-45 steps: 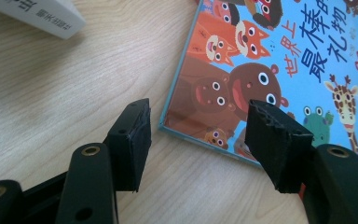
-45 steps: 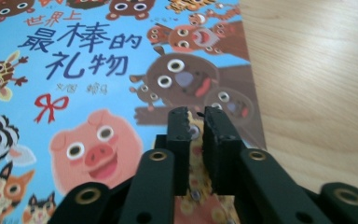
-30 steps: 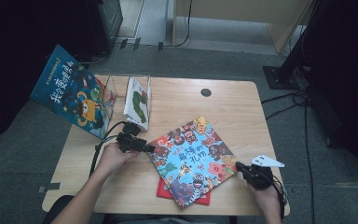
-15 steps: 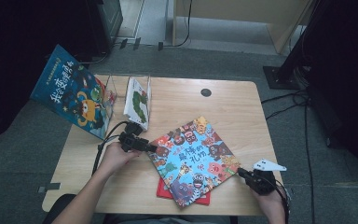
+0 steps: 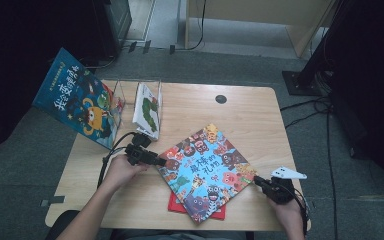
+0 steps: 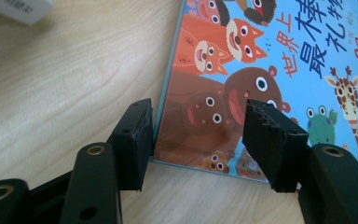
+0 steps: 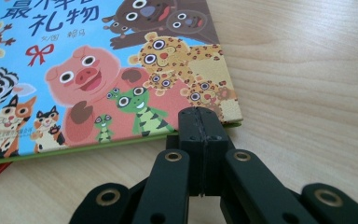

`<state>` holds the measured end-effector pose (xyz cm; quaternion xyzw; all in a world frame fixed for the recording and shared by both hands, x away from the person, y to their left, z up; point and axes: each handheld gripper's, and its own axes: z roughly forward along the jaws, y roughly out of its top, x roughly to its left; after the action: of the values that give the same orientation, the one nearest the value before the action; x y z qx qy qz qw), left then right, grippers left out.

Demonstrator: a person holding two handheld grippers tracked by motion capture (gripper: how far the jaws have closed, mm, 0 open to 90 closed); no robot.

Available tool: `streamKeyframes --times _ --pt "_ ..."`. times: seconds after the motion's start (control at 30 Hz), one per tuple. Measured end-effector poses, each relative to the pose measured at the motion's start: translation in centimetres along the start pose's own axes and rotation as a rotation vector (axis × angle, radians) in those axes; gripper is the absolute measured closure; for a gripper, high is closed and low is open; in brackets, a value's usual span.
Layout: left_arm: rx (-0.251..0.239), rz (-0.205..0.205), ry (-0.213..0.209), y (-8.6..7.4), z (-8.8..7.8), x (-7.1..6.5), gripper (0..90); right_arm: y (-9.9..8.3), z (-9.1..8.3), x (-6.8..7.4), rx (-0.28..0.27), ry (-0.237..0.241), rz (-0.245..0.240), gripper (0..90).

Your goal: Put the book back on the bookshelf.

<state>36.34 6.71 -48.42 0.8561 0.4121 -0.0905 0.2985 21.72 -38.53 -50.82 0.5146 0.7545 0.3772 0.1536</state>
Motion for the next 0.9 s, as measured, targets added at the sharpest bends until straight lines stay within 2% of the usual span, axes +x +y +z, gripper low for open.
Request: streamKeyframes --times 0.3,0.47,0.7,0.9 --pt "0.010 -0.008 -0.008 -1.1 -0.6 0.0 44.6 0.9 1.1 -0.4 -0.014 0.008 0.016 90.0" --pt "0.011 -0.030 -0.021 -1.7 -0.9 0.1 44.9 1.6 1.9 -0.6 -0.019 0.014 0.023 90.0" --pt "0.006 -0.061 -0.042 -2.6 -1.4 0.3 44.6 2.5 2.8 -0.7 -0.020 0.017 0.009 90.0" --pt "0.000 -0.063 -0.038 -3.1 -1.7 0.2 44.4 3.1 3.5 -0.7 -0.022 0.021 0.000 90.0"
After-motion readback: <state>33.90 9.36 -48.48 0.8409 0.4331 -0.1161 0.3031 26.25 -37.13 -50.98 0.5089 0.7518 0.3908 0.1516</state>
